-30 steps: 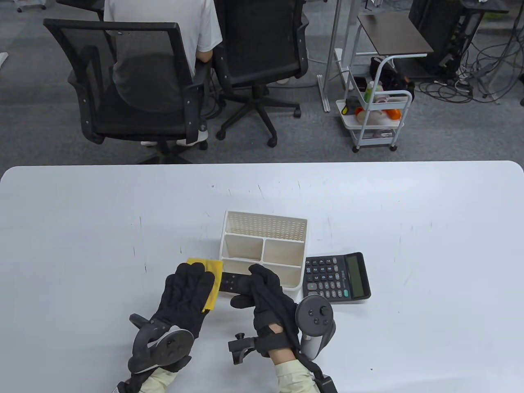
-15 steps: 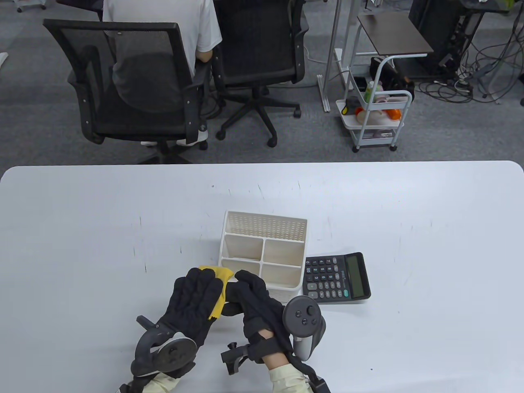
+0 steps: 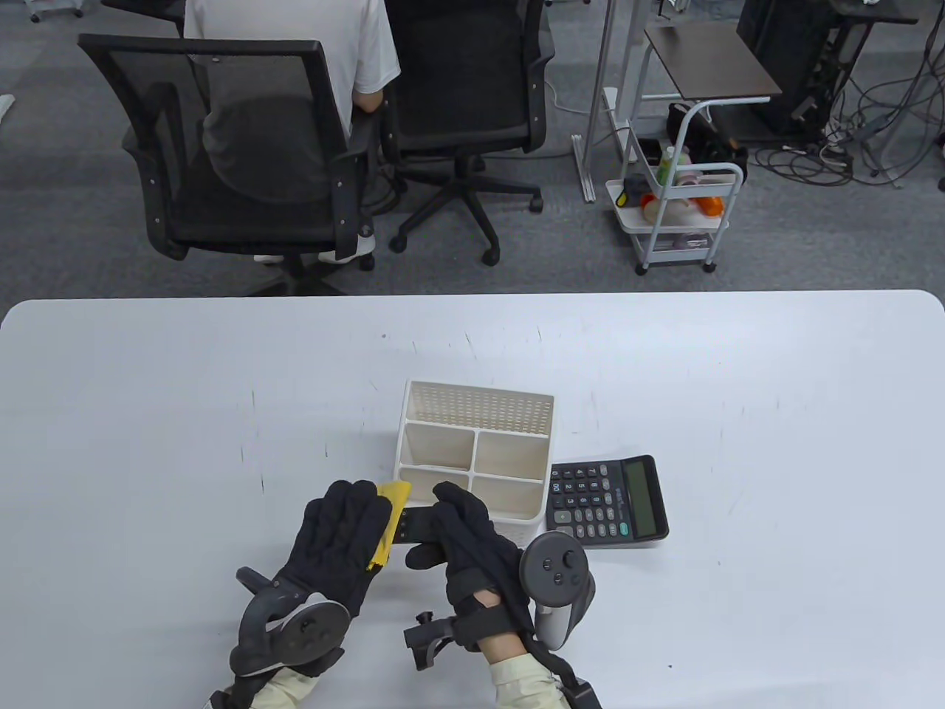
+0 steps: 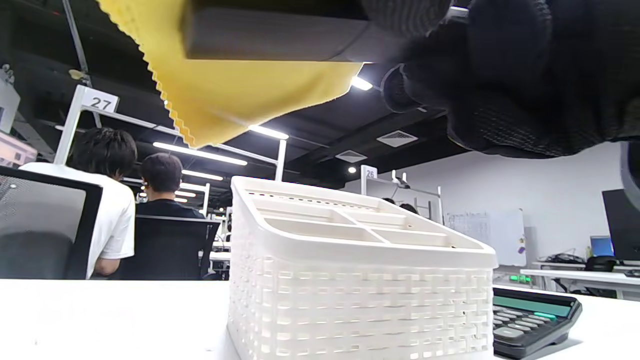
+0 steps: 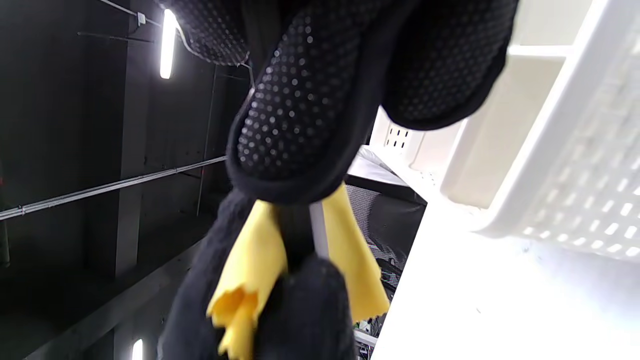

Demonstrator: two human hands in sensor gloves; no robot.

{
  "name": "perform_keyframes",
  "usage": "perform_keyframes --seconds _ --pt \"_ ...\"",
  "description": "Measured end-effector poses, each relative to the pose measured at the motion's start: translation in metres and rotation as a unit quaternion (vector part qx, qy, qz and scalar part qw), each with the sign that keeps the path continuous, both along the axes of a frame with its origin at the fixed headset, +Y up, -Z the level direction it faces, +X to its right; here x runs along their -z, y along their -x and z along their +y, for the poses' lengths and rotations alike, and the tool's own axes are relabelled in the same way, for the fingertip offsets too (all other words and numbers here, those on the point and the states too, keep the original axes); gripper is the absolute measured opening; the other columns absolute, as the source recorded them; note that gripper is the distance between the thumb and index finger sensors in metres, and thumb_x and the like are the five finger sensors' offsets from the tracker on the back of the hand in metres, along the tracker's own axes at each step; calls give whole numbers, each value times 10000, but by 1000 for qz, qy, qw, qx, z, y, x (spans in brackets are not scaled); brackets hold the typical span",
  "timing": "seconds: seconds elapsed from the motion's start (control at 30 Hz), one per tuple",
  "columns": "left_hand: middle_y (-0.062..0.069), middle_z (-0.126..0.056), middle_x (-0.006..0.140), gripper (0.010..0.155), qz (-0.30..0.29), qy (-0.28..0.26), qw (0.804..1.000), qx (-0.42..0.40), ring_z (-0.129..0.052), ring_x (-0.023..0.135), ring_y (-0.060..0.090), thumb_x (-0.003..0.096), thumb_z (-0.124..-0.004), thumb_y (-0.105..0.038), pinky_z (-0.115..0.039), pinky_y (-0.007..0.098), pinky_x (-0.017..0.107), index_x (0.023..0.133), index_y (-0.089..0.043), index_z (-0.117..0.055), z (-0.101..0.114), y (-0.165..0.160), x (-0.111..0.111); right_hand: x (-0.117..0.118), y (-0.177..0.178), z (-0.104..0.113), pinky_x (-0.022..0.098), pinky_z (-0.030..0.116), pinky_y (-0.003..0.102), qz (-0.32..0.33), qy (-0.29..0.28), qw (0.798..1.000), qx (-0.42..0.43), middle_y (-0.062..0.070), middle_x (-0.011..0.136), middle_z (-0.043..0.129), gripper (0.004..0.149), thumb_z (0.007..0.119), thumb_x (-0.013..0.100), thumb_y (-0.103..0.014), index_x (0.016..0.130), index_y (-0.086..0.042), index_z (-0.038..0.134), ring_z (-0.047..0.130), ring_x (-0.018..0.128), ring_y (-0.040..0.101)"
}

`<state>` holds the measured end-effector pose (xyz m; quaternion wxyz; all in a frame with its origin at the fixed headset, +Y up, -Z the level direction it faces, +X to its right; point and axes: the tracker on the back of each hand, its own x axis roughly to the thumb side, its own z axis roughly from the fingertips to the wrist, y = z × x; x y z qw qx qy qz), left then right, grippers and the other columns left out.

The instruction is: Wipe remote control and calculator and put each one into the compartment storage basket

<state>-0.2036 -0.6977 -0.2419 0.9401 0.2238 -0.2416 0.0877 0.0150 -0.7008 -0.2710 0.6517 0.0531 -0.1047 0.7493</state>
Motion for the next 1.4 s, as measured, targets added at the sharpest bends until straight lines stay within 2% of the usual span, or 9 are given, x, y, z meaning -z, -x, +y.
perform_keyframes --seconds 0.2,0.3,0.43,0.57,0.7,0.87,1.03,1.3,1.4 --pt "128 -687 1102 608 18 -1 999 32 -789 975 433 539 -728 -311 -698 598 664 1085 -198 -484 -1 -6 2 0 6 0 458 831 467 24 -12 1000 -8 274 639 921 606 689 594 -336 971 137 653 1057 347 109" --pt "144 -763 1048 584 8 2 1000 22 -905 888 413 538 -700 -267 -781 579 609 1073 -145 -503 -2 -6 3 -2 13 1 507 765 537 51 -25 998 0 308 814 824 746 652 606 -445 1047 140 511 1020 482 204" --pt "142 -800 1026 577 17 54 991 -121 -935 867 409 528 -712 -262 -811 566 590 1067 -147 -542 1 5 8 -1 21 1 567 652 645 104 -57 993 7 291 984 703 815 632 614 -459 1101 111 312 884 752 373" --pt "146 -818 1017 572 18 118 962 -245 -954 854 399 526 -724 -269 -835 546 578 1063 -151 -568 2 17 12 -5 33 1 582 605 683 123 -80 988 -45 263 1053 650 660 672 608 -318 1120 0 404 800 843 438" --pt "139 -816 1020 568 -5 183 908 -377 -958 856 380 532 -721 -289 -850 519 577 1065 -163 -567 -2 30 17 -11 46 2 583 612 672 116 -122 975 -147 232 1071 651 581 707 587 -258 1107 -80 520 788 854 440" --pt "204 -698 1070 582 -69 259 852 -449 -849 924 432 570 -624 -331 -821 519 615 1093 -125 -478 -13 33 23 -18 57 5 587 614 656 88 -153 955 -239 230 1105 586 657 728 579 -325 1119 -69 454 755 864 443" --pt "236 -618 1084 583 -121 320 793 -504 -738 961 476 579 -593 -328 -789 535 642 1095 -101 -444 -22 32 27 -18 53 5 583 621 652 87 -151 954 -243 253 1089 608 668 737 569 -359 1106 -45 494 772 844 445" --pt "241 -578 1088 586 -141 336 770 -524 -684 973 485 591 -570 -353 -765 546 656 1094 -85 -434 -26 32 29 -18 54 4 587 621 646 84 -164 939 -289 227 1096 597 703 776 551 -328 1114 -64 448 769 852 402" --pt "242 -584 1081 583 -140 331 782 -509 -688 968 484 588 -576 -351 -767 543 655 1092 -88 -445 -25 32 29 -20 57 4 581 645 634 60 -190 925 -323 242 1070 616 721 787 542 -276 1105 -4 429 802 828 380"
